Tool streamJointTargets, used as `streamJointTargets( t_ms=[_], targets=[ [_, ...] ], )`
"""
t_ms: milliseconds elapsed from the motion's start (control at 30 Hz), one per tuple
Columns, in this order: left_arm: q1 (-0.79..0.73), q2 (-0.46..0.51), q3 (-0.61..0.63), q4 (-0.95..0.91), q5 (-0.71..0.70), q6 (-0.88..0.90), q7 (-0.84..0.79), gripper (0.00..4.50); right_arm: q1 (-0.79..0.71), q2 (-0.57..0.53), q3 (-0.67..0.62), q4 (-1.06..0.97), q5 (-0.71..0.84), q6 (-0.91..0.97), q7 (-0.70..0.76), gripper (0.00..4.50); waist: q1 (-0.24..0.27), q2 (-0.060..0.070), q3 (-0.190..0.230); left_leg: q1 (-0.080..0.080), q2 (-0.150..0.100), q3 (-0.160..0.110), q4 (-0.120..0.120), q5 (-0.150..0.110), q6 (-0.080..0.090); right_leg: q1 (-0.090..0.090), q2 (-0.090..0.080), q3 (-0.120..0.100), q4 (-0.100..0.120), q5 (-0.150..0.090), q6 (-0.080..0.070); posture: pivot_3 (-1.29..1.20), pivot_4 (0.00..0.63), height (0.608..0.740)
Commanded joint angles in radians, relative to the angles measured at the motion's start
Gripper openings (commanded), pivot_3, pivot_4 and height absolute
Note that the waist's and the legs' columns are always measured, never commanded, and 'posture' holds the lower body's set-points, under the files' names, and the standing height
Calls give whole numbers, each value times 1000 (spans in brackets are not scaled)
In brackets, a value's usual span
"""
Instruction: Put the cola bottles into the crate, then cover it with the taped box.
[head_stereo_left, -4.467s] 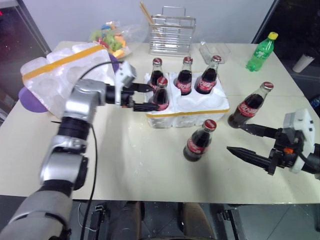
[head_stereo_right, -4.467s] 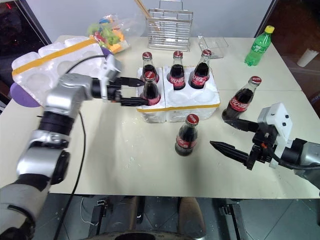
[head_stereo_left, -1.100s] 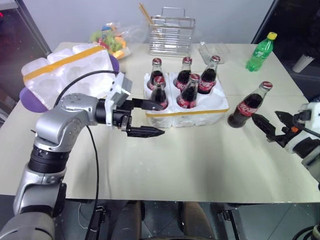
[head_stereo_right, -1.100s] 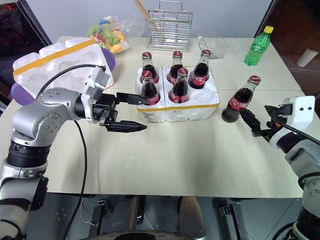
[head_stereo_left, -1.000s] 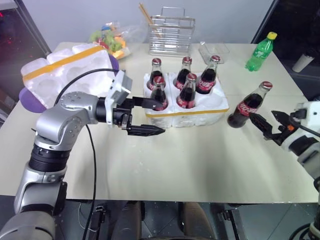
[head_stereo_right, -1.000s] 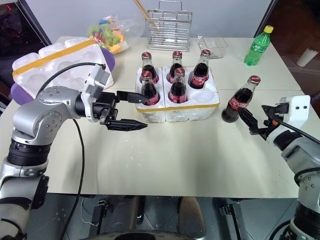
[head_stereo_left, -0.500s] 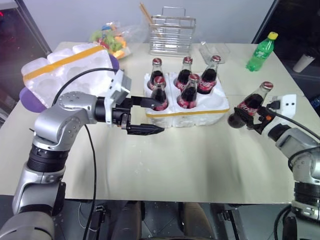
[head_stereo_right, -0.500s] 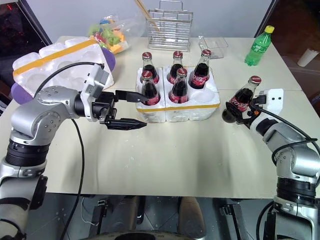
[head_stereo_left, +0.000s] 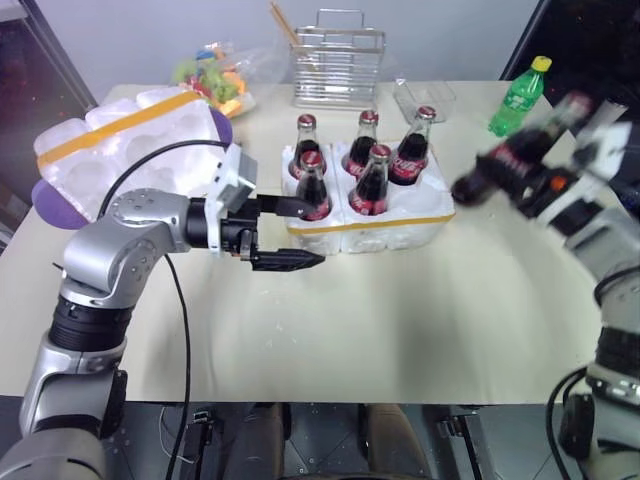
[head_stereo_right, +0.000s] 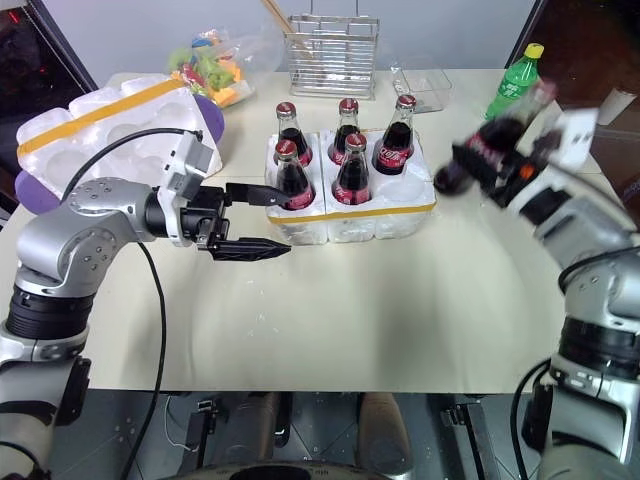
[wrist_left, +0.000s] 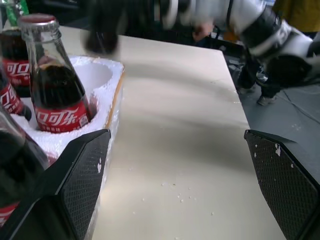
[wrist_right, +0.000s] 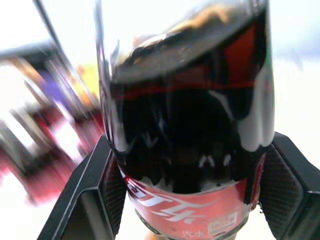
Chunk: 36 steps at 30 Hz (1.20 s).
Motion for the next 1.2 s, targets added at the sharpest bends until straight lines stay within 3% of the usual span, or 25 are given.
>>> streamJointTargets(
  t_ms=[33, 367, 633, 733, 900, 1067, 1200],
  targets=[
    [6, 13, 33, -38, -16, -10, 9, 4500, -30, -11, 23, -67, 38, 17, 17, 2787, 4, -1, 0, 0, 0, 0, 0, 0, 0, 0, 0, 0, 0, 0, 0, 0, 150, 739],
    [8, 27, 47, -42, -19, -11, 24, 4500, 24, -30, 235, -40, -137, -31, 70, 2787, 7, -1, 0, -1, 0, 0, 1, 0, 0, 0, 0, 0, -1, 0, 0, 0, 150, 739],
    [23, 26, 56, -62, -22, -4, 43, 4500, -12, 41, 361, 101, -275, -75, 70, 2787, 5, -1, 0, -1, 0, 0, 1, 0, 0, 0, 0, 0, -1, 0, 0, 0, 150, 739],
    [28, 28, 58, -66, -24, -1, 50, 4500, -37, 59, 380, 176, -312, -62, 69, 4280, 1, -2, -1, -1, 0, 1, 2, 0, 0, 1, 0, 0, -1, 0, 0, 0, 150, 739],
    [37, 53, 76, -69, -21, 2, 62, 4500, -59, 38, 341, 158, -300, -32, 91, 4402, 3, -2, -1, 0, 0, 0, 2, 0, 0, 1, 0, 0, -1, 0, 0, 0, 150, 739],
    [45, 194, 161, -43, -12, 5, 35, 4500, -93, -78, 219, 25, -187, 55, 167, 4402, 4, -1, 0, -1, 0, 0, 1, 0, 0, -1, 0, 0, 0, 0, 0, 0, 150, 739],
    [73, 434, 255, 99, 41, -45, -100, 4500, -127, -212, 112, 11, -94, 119, 255, 4402, -1, -1, 0, -1, 0, 1, -1, 0, 0, -2, 0, 0, -1, 0, 0, 0, 150, 739]
  ],
)
